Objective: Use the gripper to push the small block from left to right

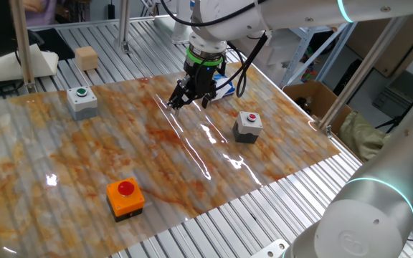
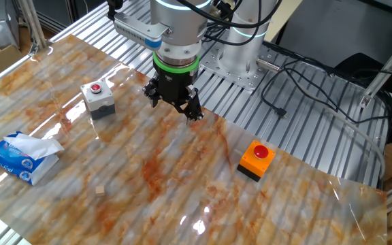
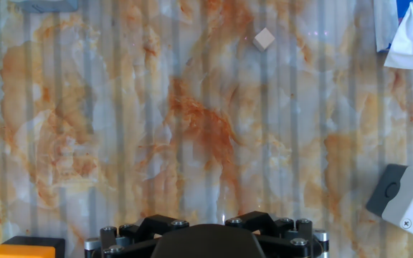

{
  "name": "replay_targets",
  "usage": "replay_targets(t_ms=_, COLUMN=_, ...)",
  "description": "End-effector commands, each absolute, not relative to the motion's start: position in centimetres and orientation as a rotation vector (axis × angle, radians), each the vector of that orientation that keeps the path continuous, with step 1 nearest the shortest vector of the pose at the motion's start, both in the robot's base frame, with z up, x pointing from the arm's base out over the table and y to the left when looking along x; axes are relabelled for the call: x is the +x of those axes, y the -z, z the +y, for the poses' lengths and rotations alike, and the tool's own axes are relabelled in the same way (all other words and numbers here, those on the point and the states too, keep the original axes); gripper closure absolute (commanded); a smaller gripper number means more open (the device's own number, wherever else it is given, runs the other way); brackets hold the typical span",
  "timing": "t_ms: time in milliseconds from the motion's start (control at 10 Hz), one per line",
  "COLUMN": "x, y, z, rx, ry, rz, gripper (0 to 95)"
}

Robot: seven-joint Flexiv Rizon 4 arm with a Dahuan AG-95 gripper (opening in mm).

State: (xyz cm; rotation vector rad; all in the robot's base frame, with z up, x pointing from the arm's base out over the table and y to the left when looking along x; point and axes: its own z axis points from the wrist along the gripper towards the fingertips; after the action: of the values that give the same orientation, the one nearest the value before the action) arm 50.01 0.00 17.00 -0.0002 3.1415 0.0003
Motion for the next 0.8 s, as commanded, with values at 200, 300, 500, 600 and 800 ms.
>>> replay_targets(t_ms=200, x=49.95, y=-16.98, z=0.0, rx=0.724, ry=-0.038, rz=2.991, gripper=95.0)
replay_targets(t_ms=300, x=49.94, y=-16.98, z=0.0, rx=0.807, ry=-0.041, rz=2.97, gripper=95.0)
replay_targets(t_ms=500, x=49.91, y=-16.55, z=0.07, rx=0.936, ry=-0.042, rz=2.935, gripper=95.0)
replay_targets(t_ms=600, x=49.94, y=-16.35, z=0.11, rx=0.926, ry=-0.045, rz=2.939, gripper=95.0)
replay_targets(t_ms=800, x=49.96, y=-16.23, z=0.13, rx=0.893, ry=-0.066, rz=2.955, gripper=95.0)
